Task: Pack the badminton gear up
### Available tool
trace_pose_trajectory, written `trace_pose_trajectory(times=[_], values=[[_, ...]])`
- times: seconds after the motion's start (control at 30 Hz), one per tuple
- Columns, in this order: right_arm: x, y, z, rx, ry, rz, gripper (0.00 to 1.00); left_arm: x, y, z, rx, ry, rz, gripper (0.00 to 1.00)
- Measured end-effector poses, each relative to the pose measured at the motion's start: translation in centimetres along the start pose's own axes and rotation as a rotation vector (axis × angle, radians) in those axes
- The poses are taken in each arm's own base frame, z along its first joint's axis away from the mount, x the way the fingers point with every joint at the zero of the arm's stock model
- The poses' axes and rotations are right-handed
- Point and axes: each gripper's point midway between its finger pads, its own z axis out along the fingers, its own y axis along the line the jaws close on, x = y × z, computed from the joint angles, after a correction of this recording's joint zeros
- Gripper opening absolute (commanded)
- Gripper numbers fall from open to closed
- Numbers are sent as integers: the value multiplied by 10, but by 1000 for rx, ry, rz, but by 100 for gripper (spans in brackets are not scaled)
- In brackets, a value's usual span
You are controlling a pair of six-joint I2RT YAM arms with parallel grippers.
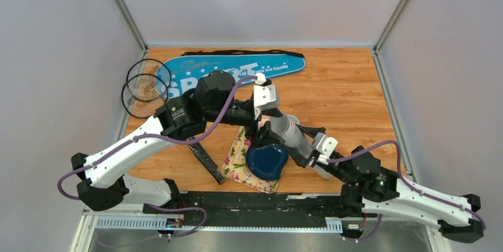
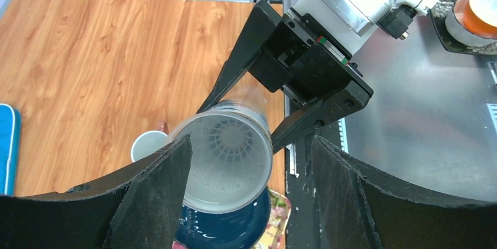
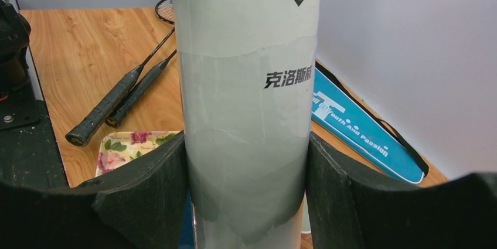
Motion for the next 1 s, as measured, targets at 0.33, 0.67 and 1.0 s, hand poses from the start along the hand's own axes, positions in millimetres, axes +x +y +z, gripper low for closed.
trace_pose_trajectory(times=[0.33,0.67,1.0], values=[[1,-1,0,5,5,-1,19,3,0,2,9,7,18,58],[1,-4,1,24,6,0,19,7,-3,3,32,24,29,60],[11,-1,3,8,46,-26,20,13,-1,7,42,86,16,62]])
